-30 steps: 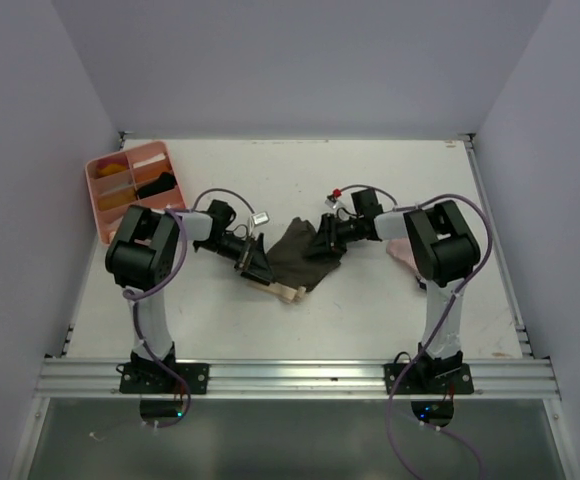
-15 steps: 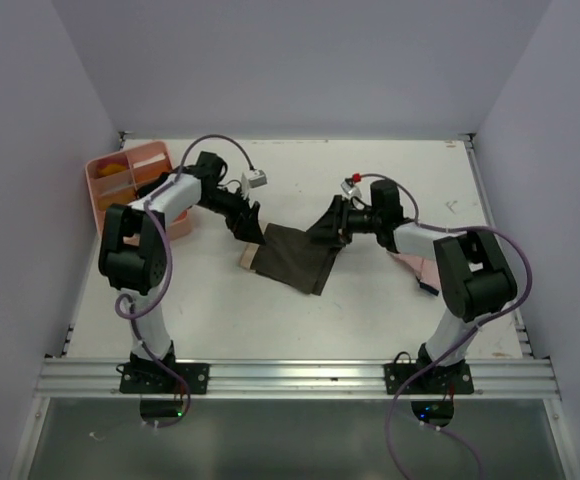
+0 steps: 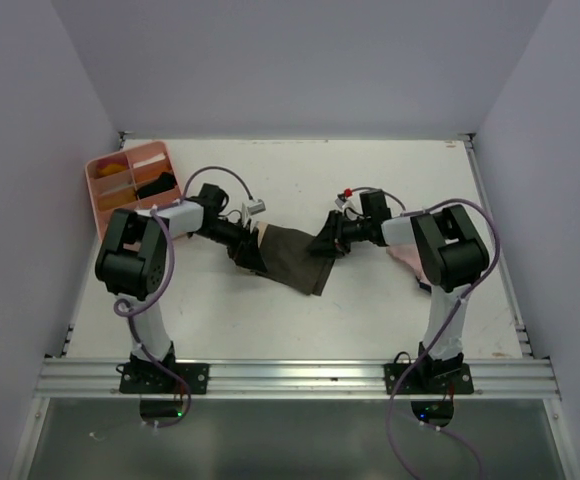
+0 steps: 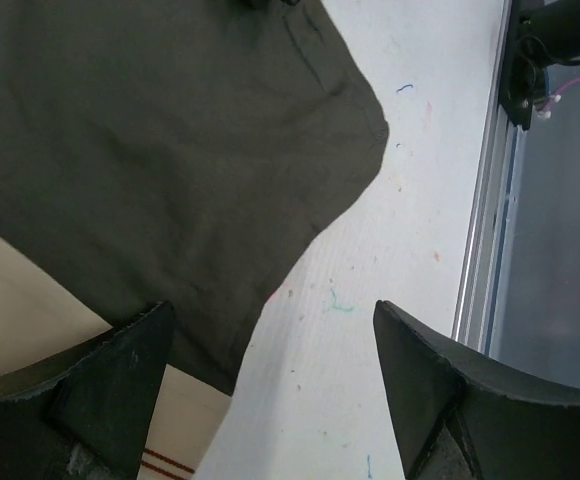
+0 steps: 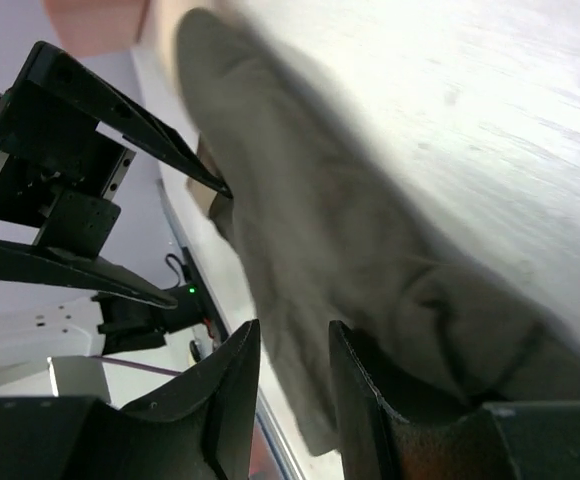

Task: Roll the underwear
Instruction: Fold the underwear

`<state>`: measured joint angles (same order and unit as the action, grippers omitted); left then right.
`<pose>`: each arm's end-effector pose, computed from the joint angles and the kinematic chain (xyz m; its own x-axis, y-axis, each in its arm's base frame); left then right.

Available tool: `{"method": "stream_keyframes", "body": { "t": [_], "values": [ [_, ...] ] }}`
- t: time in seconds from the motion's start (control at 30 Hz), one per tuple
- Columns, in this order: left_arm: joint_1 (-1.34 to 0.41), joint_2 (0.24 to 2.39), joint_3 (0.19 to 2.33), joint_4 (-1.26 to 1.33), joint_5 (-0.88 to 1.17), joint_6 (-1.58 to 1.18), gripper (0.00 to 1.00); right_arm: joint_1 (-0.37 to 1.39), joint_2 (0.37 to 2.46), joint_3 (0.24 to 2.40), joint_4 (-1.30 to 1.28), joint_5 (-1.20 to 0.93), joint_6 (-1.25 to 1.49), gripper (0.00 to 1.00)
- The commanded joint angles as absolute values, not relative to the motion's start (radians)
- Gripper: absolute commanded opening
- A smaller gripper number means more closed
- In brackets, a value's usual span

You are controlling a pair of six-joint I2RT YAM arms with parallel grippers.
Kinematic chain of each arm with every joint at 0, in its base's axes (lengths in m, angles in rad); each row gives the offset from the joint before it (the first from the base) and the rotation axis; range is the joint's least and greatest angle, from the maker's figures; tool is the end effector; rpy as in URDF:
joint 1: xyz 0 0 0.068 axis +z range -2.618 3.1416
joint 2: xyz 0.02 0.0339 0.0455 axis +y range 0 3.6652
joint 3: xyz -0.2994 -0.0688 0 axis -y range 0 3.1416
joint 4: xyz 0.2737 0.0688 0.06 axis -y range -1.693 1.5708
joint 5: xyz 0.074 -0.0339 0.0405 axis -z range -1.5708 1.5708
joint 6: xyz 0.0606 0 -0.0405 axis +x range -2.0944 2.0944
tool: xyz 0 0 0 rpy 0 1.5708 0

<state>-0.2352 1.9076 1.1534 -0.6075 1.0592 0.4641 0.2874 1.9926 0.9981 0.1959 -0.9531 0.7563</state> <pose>0.3582 -0.1402 0.1510 -0.7208 0.3981 -0.5674 0.6852 0.2860 -0.6698 0.3870 0.1659 0.1117 -0.9867 0.1228 -0.1067 -0.0447 0.4261 0.9036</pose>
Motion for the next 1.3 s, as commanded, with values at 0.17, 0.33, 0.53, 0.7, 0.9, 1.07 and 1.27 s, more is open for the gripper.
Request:
{"method": "stream_keyframes", "body": {
  "t": [0.17, 0.33, 0.53, 0.7, 0.9, 1.07, 1.27],
  "values": [
    [-0.235, 1.957, 0.987, -0.387, 1.043, 0.327, 0.81, 0.287, 2.08, 1.129, -0.038, -0.916, 0.477, 0.36],
    [-0.235, 1.841, 1.0, -0.454, 1.046, 0.365, 0.88, 0.287, 2.025, 1.187, -0.205, -0.94, 0.315, 0.36],
    [-0.235, 1.537, 1.089, -0.469, 0.786, 0.442, 1.0, 0.285, 1.87, 1.298, -0.445, -0.934, 0.129, 0.39],
    [-0.236, 1.272, 1.011, -0.343, 0.602, 0.63, 1.0, 0.336, 1.83, 1.354, -0.526, -0.919, 0.087, 0.4],
    [-0.253, 1.166, 0.861, -0.334, 0.644, 1.067, 0.88, 0.439, 1.907, 1.365, -0.442, -0.903, 0.153, 0.4],
    [-0.382, 1.062, 0.586, -0.189, 0.548, 1.337, 0.8, 0.474, 2.011, 1.376, -0.425, -0.884, 0.163, 0.4],
    [-0.445, 1.17, 0.531, -0.187, 0.519, 1.44, 0.65, 0.488, 2.086, 1.376, -0.44, -0.838, 0.123, 0.39]
  ]
}}
